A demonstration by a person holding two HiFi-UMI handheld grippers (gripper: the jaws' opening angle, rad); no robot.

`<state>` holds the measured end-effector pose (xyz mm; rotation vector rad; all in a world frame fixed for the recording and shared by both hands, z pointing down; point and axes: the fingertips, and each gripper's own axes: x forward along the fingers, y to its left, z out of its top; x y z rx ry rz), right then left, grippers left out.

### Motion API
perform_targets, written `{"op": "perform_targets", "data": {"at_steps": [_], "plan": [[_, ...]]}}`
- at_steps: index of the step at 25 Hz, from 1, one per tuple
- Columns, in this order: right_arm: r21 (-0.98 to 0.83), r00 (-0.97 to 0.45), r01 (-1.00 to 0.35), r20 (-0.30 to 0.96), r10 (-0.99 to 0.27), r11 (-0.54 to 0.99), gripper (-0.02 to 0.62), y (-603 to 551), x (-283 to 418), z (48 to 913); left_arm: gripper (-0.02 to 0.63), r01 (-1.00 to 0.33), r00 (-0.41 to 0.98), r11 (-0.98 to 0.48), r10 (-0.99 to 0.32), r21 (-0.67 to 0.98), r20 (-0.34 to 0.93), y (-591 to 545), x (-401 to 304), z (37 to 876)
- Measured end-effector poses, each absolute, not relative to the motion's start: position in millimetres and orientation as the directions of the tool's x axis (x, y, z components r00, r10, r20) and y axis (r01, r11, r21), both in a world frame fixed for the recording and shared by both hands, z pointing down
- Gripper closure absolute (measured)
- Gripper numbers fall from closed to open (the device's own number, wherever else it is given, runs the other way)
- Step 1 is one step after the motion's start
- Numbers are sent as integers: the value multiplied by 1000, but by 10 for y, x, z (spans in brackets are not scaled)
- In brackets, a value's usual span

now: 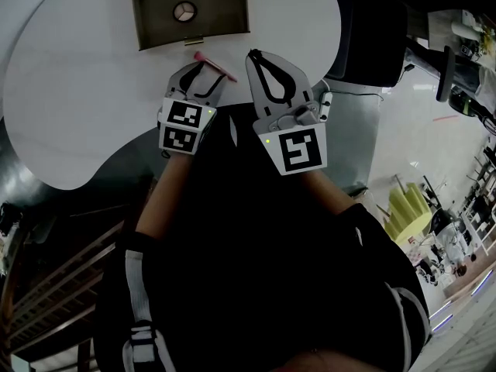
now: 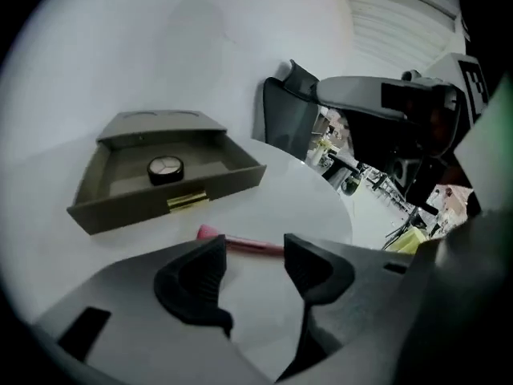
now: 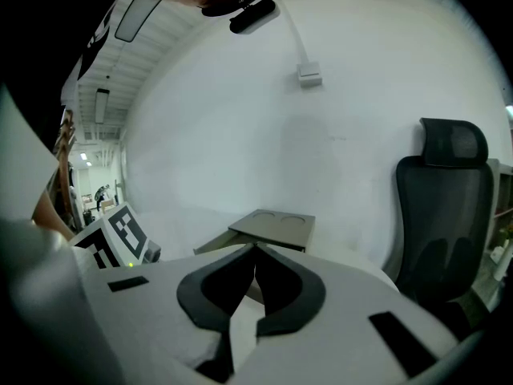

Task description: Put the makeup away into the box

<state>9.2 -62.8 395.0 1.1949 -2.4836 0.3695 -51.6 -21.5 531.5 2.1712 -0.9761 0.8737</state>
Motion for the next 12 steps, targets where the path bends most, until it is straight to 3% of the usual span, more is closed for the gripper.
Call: {"op": "perform_targets", "data": {"at_steps": [5, 12], "plan": [[-80, -574, -793, 430, -697, 604, 572, -629, 107, 3965, 351, -812, 504, -529, -419, 248, 755, -320, -506, 5346], [-87, -573, -794, 436, -694, 602, 572, -633, 126, 3987, 353, -772, 446, -623, -395, 122, 803, -403, -420, 5413]]}}
